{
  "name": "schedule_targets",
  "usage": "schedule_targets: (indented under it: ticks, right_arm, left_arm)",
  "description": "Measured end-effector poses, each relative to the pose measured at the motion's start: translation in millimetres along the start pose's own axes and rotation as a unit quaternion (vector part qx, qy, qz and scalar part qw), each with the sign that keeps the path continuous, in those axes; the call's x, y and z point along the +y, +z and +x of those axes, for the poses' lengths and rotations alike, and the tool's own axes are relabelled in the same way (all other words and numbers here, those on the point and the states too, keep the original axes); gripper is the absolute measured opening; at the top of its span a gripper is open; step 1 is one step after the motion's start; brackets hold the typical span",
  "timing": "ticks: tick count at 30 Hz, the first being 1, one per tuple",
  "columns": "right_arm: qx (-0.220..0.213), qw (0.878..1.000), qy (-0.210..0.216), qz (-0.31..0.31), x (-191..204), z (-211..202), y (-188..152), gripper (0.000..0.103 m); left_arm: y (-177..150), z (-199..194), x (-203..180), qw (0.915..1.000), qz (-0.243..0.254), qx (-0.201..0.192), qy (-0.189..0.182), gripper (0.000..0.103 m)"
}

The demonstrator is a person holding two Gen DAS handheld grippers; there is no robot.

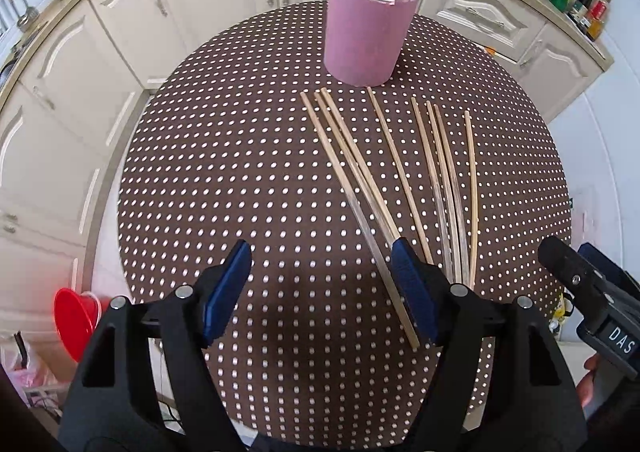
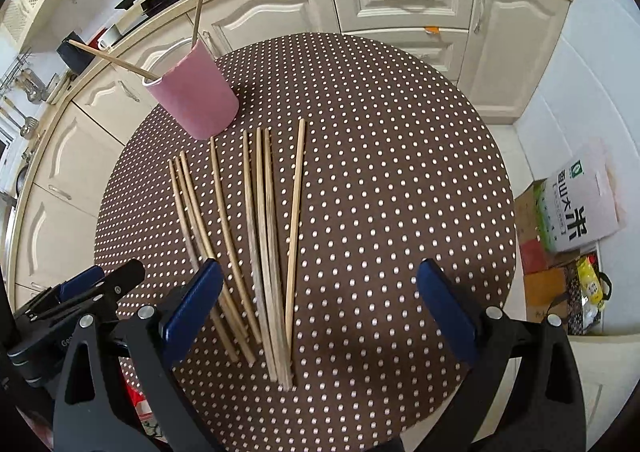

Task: Organize utensils
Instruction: 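Lower both tools back to the remaining chopsticks on the table, then close the left and right grippers on another chopstick each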

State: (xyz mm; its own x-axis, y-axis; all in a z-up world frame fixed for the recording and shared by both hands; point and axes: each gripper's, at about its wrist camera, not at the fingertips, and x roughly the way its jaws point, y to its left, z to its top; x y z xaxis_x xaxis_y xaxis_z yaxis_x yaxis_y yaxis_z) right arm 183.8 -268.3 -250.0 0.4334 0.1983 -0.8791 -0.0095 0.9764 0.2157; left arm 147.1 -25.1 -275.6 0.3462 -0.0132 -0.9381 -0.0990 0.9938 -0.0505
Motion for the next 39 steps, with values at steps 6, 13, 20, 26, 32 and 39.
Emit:
schedule_targets:
  ticks: [6,13,20,26,32,39]
  right_arm:
    - [-0.017,1.0,0.014,0.014,0.3,15.4,2.5,0.094]
    - [0.001,1.0,-0.005,0.022,1.9,36.2,4.7,0.094]
    - [0.03,0.998,-0.055,0.014,-0.6,58.4,5.0,0.08]
    - [0.051,0.996,-0.068,0.014,-0.5,73.2,4.9,0.066]
    - [0.051,0.996,-0.075,-0.009,10.8,79.5,6.8,0.066]
    - [0.05,0.993,-0.102,-0.018,19.4,87.1,17.5,0.063]
  left_arm:
    - [1.2,26.4,8.9,0.9989,-0.015,0.043,-0.007,0.072]
    - [7.6,52.4,22.4,0.994,-0.038,0.096,-0.035,0.072]
    - [16.7,75.4,34.2,0.9869,-0.056,0.14,-0.058,0.072]
    - [30.5,87.3,28.9,0.9869,-0.036,0.148,-0.052,0.072]
    - [52.6,99.5,18.1,0.9871,-0.035,0.148,-0.051,0.072]
    - [82.0,117.7,5.9,0.9881,-0.044,0.147,-0.013,0.072]
